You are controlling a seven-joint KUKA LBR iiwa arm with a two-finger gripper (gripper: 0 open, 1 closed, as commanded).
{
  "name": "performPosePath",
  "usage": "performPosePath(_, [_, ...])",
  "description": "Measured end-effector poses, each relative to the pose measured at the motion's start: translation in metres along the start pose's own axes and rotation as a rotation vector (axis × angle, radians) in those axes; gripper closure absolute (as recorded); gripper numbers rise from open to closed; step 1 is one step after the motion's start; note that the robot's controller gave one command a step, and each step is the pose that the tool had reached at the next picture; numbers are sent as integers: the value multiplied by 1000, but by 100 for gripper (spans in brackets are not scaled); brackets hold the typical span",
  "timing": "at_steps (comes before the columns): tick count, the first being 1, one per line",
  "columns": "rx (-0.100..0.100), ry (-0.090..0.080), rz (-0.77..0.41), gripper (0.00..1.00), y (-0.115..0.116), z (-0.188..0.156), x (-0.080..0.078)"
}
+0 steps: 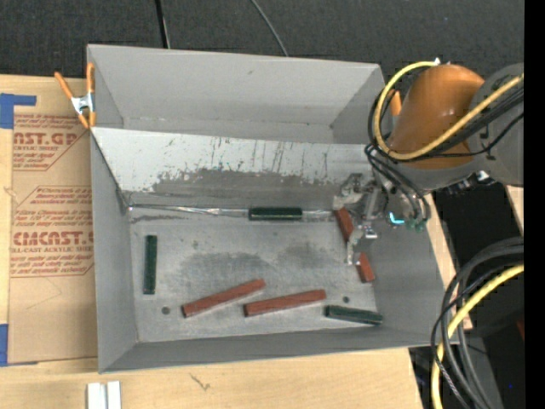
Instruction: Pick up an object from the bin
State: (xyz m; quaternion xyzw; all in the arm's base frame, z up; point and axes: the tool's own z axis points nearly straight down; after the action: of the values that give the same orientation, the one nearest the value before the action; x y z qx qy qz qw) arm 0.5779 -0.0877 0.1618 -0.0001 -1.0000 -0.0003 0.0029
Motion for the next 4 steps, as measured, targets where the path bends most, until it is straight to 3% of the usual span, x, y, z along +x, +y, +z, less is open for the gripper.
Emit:
performPosePath(1, [1, -8, -1, 0, 0, -5, -2])
performPosePath(2, [3, -14, -44, 0, 25, 41, 35])
performPosePath(3, [-2, -2, -3, 0, 29, 80, 54])
performPosePath(4, [2, -23, -124, 100, 17, 87, 71])
